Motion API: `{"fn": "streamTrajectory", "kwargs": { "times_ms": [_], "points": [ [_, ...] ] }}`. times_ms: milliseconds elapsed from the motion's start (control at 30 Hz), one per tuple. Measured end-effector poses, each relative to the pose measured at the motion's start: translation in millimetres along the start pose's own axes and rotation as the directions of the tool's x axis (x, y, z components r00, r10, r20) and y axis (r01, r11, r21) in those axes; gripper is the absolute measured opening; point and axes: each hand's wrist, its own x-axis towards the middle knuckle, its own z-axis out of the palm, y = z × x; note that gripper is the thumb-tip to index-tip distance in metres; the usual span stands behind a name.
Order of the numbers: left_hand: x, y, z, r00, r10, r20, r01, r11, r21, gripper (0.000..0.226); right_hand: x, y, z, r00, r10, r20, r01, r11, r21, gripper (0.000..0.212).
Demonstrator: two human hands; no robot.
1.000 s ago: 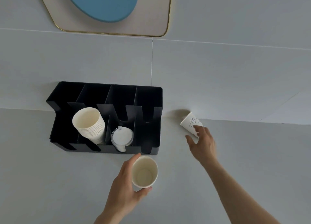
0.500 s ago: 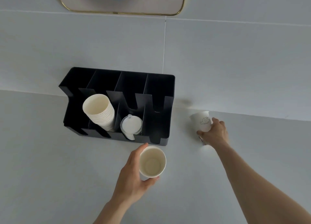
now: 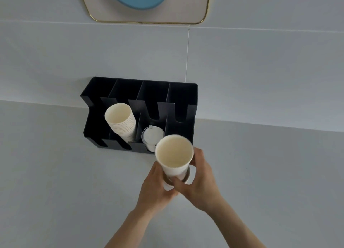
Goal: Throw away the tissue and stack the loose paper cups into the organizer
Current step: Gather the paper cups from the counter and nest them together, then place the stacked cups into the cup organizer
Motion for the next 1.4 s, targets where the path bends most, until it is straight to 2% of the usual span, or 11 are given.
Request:
{"fn": "streamTrajectory", "kwargs": {
  "times_ms": [167, 267, 433, 500, 567, 633, 700, 867, 1033, 1267, 1400],
  "points": [
    [-2, -2, 3, 0.999, -0.038, -0.018, 0.037, 0.998, -0.051, 0.088, -8, 18, 12, 0.999, 0.032, -0.028, -0.035, 0.993, -0.112, 0.081],
    [-3, 3, 0, 0.999, -0.04, -0.024, 0.038, 0.995, -0.096, 0.094, -9, 24, 8, 0.998, 0.045, 0.045, -0.04, 0.994, -0.097, 0.078],
    [-8, 5, -18, 0.993, -0.016, 0.118, 0.04, 0.977, -0.209, 0.123, -10, 29, -5, 0.978, 0.131, 0.161, -0.119, 0.989, -0.083, 0.094],
    [-10, 6, -27, 0.985, -0.038, 0.166, 0.089, 0.946, -0.312, 0.109, -6, 29, -8, 0.975, 0.162, 0.155, -0.155, 0.986, -0.053, 0.083],
    [-11, 8, -35, 0.984, -0.097, 0.15, 0.15, 0.904, -0.401, 0.08, -1, 29, -9, 0.975, 0.187, 0.121, -0.183, 0.982, -0.046, 0.06],
    [-9, 10, -40, 0.98, -0.177, 0.095, 0.201, 0.888, -0.414, 0.056, 3, 29, -8, 0.97, 0.223, 0.091, -0.222, 0.975, -0.029, 0.042],
    [-7, 11, -42, 0.973, -0.221, 0.061, 0.226, 0.881, -0.416, 0.045, 5, 28, -8, 0.958, 0.277, 0.075, -0.279, 0.96, 0.018, 0.036],
    [-8, 14, -44, 0.966, -0.249, 0.066, 0.25, 0.84, -0.481, 0.034, 9, 23, -15, 0.896, 0.43, 0.105, -0.442, 0.882, 0.161, 0.033],
    [-8, 13, -42, 0.952, -0.296, 0.074, 0.289, 0.802, -0.522, 0.019, 15, 14, -17, 0.852, 0.512, 0.112, -0.524, 0.837, 0.158, 0.03],
    [8, 25, -75, 0.974, -0.209, 0.089, 0.222, 0.79, -0.571, 0.015, 27, -22, -18, 0.865, 0.5, 0.048, -0.502, 0.855, 0.131, 0.034],
    [27, 34, -122, 0.987, -0.134, 0.094, 0.163, 0.781, -0.602, 0.018, 50, -66, -20, 0.892, 0.439, 0.103, -0.451, 0.878, 0.163, 0.038]
  ]
}}
